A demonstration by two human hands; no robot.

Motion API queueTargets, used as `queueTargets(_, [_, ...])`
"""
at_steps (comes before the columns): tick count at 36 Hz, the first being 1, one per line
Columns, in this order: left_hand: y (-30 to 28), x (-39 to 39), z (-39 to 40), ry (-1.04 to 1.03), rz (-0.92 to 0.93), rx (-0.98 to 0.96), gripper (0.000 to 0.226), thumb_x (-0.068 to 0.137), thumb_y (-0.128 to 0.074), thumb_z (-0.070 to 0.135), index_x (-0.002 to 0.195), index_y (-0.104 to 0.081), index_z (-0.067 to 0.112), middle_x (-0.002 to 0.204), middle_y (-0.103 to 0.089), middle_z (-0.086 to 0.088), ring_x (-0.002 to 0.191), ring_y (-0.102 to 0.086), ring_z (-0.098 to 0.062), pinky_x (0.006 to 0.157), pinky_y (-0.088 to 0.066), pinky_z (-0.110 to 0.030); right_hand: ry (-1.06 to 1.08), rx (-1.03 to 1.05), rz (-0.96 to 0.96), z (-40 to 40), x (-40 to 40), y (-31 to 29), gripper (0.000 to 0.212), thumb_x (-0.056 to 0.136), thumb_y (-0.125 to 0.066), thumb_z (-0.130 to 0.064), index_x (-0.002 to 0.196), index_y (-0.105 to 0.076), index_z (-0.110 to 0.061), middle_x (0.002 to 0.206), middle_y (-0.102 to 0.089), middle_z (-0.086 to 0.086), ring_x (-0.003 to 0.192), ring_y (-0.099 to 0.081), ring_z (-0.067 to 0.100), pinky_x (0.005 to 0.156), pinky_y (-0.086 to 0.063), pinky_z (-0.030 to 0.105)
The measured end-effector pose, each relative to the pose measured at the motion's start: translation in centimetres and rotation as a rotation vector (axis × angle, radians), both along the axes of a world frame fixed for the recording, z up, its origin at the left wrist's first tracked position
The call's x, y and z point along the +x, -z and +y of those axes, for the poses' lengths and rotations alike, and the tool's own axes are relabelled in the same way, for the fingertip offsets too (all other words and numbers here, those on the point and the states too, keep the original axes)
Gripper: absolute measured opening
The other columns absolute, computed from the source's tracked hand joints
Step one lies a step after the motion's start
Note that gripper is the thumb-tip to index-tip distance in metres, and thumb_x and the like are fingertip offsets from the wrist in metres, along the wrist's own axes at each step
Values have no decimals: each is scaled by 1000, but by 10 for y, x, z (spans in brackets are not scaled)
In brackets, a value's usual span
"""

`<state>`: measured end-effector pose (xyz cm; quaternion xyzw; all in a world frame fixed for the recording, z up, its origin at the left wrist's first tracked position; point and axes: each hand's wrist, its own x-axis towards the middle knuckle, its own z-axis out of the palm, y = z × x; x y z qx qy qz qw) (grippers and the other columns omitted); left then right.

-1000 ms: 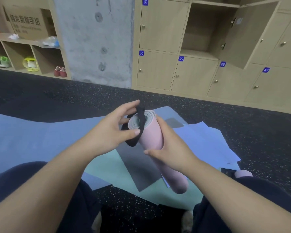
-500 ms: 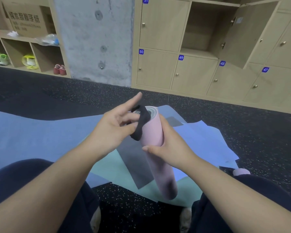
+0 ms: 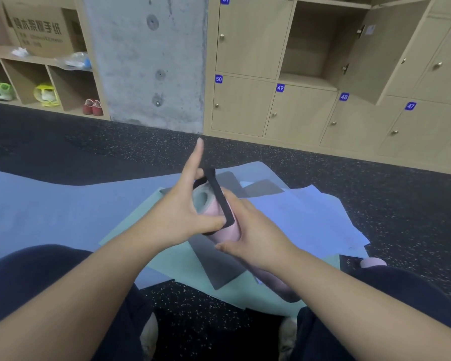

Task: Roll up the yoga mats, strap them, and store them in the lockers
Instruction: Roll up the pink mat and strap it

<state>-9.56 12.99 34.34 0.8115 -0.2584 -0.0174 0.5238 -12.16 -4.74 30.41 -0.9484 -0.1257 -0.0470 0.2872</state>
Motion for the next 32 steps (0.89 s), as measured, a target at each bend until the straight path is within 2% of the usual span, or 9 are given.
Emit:
queueTargets(3, [1,-3,0,-20,-30,137,126,65,-80,29,126,20,75,136,-41,15,89,-61,-1,84,-53,-30,-29,-93,-36,4,-2,3,100,74,-75,-37,147,-8,-53,126,-48,-5,118,-47,22,92,-47,45])
queueTargets(8, [6,2,2,-4,-16,102,119,76,-74,21,134,19,68,115,-43,42,88,-60,4,74,-49,-16,-36,-119,-37,1,1,0,102,72,-80,-37,147,-12,-50,135,-47,-8,124,-45,19,95,-44,44])
queueTargets(11, [5,3,1,16,-3,68,113,78,-71,15,133,9,73,121,-50,26,94,-62,-5,77,-53,-26,-6,-67,-44,1,4,0,102,65,-85,-38,146,-23,-45,137,-49,-13,124,-47,14,96,-45,41])
queueTargets(14, [5,2,0,22,-15,41,109,77,-68,11,134,0,73,121,-51,21,88,-61,-4,69,-51,-20,34,-1,-42,1,6,5,98,62,-87,-41,143,-33,-31,138,-49,-12,125,-47,15,98,-45,41])
queueTargets(16, [4,1,1,15,-44,62,106,76,-67,11,132,-3,75,129,-46,17,84,-56,3,68,-45,-15,45,4,-15,-2,8,9,103,62,-87,-43,146,-29,-27,144,-44,-10,129,-43,16,101,-42,42])
queueTargets(20, [2,3,7,-10,-77,46,98,77,-66,14,129,-11,76,133,-42,14,111,-47,13,72,-42,-15,88,-108,108,-12,9,16,114,63,-87,-44,151,-16,-27,148,-38,-5,132,-40,20,104,-39,43])
queueTargets(22, [3,4,9,-10,-77,23,92,74,-68,21,130,-17,73,132,-43,16,115,-46,10,72,-42,-16,133,-133,167,-15,8,18,108,66,-86,-42,149,-19,-23,144,-40,-4,128,-43,21,101,-41,39])
queueTargets(27, [4,6,9,-72,-122,-84,72,57,-56,43,122,-29,60,125,-35,26,117,-40,15,81,-35,0,186,-123,140,-14,7,19,72,71,-81,-40,125,-39,-19,124,-50,-1,109,-50,21,85,-47,38])
queueTargets(32, [7,12,8,-273,-107,-320,76,58,-63,60,121,-30,37,136,-34,8,119,-48,3,83,-43,-13,188,-49,110,-8,8,18,71,70,-80,-45,124,-41,-21,120,-53,-3,108,-52,20,85,-48,39])
